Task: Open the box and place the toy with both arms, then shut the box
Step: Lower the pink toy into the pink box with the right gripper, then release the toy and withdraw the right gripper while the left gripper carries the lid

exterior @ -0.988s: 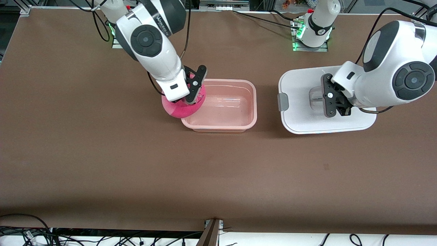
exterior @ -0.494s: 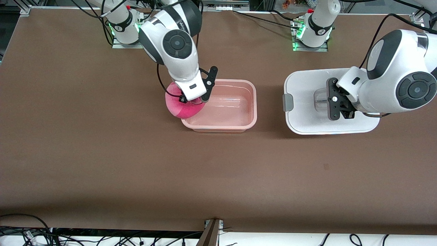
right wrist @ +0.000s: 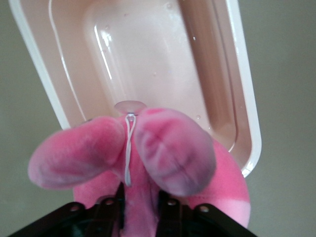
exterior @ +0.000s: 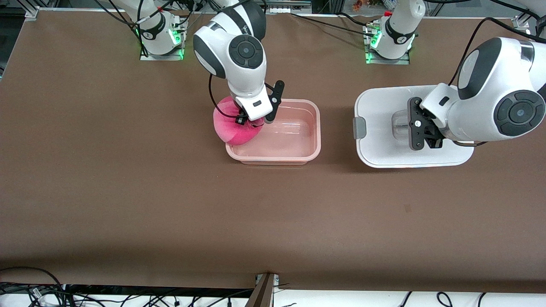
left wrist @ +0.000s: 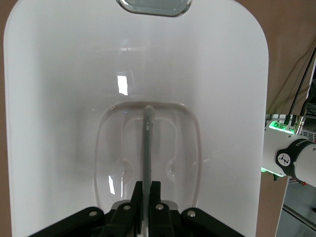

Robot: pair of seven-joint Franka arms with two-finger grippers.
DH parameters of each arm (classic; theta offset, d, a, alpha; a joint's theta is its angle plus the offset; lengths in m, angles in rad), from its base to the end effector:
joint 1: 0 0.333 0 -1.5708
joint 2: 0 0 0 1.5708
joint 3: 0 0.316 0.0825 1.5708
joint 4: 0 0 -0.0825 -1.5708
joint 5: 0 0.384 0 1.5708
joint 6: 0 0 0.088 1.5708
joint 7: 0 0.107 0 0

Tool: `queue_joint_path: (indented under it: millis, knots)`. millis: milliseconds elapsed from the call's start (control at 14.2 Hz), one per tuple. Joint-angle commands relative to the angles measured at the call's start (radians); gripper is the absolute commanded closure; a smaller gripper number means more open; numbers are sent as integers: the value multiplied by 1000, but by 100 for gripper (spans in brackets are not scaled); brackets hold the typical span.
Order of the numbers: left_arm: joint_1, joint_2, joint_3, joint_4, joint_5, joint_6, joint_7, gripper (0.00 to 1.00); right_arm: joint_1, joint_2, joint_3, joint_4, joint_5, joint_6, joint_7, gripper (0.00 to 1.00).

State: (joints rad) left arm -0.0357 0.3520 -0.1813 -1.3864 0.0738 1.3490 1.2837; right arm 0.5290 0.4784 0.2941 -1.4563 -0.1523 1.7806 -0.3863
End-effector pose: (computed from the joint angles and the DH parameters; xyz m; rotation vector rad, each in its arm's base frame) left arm 0.6096 -0.1082 0.4888 2.1330 -1.9864 -0.4956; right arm 0.4919 0.4651 0.4072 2.5297 1.7847 -0.1978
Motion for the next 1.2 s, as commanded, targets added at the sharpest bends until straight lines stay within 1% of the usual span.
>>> queue_joint_path:
  millis: [0, 282, 353, 494, 565, 706, 776, 918, 1059, 1129]
  knots:
    - [11, -7, -10, 1, 14, -7, 28, 100, 11, 12, -4, 83, -15, -27, 121, 0]
    - [11, -5, -10, 0, 4, -8, 28, 100, -21, 0, -18, 139, -6, -35, 150, 0]
    - [11, -5, -10, 1, 4, -8, 28, 100, -33, -21, -21, 139, 2, -36, 179, 0]
    - [10, -5, -14, 4, 1, -7, 26, 100, -58, -27, -30, 139, 8, -38, 272, 0]
    - [7, -5, -18, 4, -2, -5, 26, 100, -79, -35, -39, 139, 8, -38, 280, 0]
    - [-9, -5, -18, 4, -70, -4, 13, 100, -148, -38, -52, 139, 10, -39, 280, 0]
    - [-22, -4, -21, 7, -84, -2, 3, 100, -193, -38, -52, 139, 10, -44, 280, 0]
    - [-87, -4, -20, 15, -97, -2, -87, 100, -289, -38, -52, 139, 23, -75, 280, 0]
    - [-180, 4, -20, 18, -95, 21, -142, 100, -397, -38, -53, 139, 100, -96, 282, 0]
    - [-229, 7, -20, 17, -97, 69, -167, 100, -433, -41, -56, 139, 114, -122, 285, 0]
